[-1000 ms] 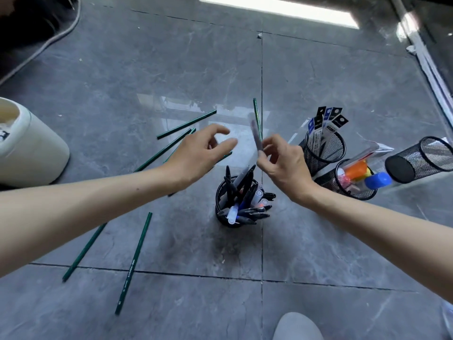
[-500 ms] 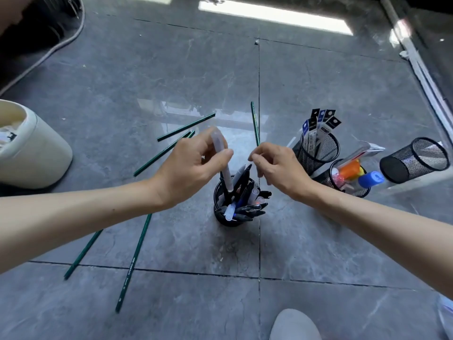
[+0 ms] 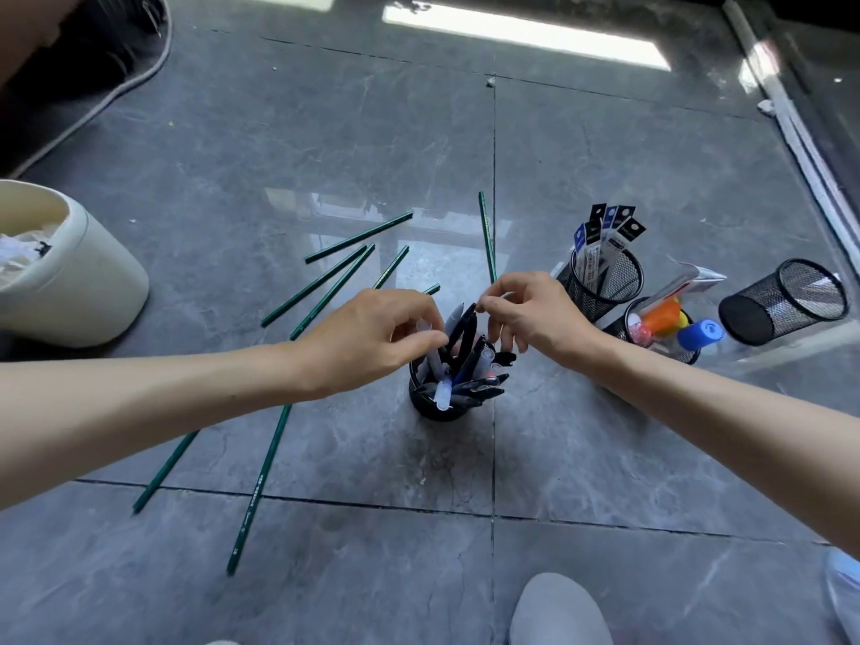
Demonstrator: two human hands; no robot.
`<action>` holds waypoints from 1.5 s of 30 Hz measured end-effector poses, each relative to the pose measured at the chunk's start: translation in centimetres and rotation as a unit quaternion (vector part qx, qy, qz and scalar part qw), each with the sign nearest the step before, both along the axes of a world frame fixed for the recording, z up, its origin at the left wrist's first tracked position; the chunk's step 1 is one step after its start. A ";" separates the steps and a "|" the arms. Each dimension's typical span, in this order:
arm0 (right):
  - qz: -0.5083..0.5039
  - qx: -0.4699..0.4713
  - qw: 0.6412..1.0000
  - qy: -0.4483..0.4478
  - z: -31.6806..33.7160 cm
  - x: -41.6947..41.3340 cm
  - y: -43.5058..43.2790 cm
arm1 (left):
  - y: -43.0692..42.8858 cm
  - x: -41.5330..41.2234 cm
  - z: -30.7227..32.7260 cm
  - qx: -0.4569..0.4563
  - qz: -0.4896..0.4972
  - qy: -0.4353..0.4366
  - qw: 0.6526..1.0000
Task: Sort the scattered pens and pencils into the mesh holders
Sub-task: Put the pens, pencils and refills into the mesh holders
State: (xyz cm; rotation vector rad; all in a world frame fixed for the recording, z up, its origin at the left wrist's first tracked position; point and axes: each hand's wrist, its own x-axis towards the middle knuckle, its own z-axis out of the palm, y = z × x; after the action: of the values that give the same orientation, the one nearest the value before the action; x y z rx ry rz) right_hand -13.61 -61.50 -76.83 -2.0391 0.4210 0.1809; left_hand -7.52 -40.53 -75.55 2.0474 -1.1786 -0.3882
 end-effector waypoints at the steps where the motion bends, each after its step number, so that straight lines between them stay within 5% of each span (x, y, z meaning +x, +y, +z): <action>1: -0.001 0.007 1.000 -0.001 0.1 0.0 0.1 | -0.1 -0.1 -0.1 -0.002 -0.015 -0.010 1.000; 7: 0.034 0.075 0.997 -0.009 0.9 0.1 1.2 | -0.7 -0.7 -1.6 0.161 -0.104 -0.119 0.974; 12: 0.014 0.116 0.993 -0.008 0.7 -0.1 0.7 | -0.8 -0.6 -1.1 0.006 0.041 -0.043 0.998; 14: 0.009 0.082 0.997 0.006 0.7 -0.4 -0.1 | -0.9 -0.1 -1.2 0.016 0.090 -0.027 0.995; 21: 0.205 0.074 0.960 0.175 1.3 -1.9 -2.3 | -3.7 2.1 -1.2 0.128 0.112 0.247 0.954; 28: 0.063 0.180 0.980 0.047 1.2 -1.2 -1.9 | -3.0 2.1 -0.8 0.081 0.050 0.339 0.936; 31: 0.035 0.201 0.979 0.031 1.1 -0.5 -1.5 | -2.3 2.2 -0.4 0.067 0.004 0.428 0.901; 36: -0.015 0.116 0.992 0.053 0.0 -0.6 -1.4 | -1.7 3.1 -1.6 0.099 0.120 0.293 0.943; 41: 0.017 0.090 0.981 0.172 -1.1 -1.7 -1.5 | -1.4 2.3 -2.4 0.290 0.019 0.243 0.925; 45: -0.014 0.138 0.976 0.167 -1.5 -2.2 -1.2 | -2.7 1.4 -2.8 0.231 0.066 0.266 0.934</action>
State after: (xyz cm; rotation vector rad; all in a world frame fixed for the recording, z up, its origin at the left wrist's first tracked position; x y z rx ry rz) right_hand -15.84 -62.68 -78.32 -1.7300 0.5984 0.5409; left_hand -6.10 -43.19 -78.38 2.1831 -0.6496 -1.1601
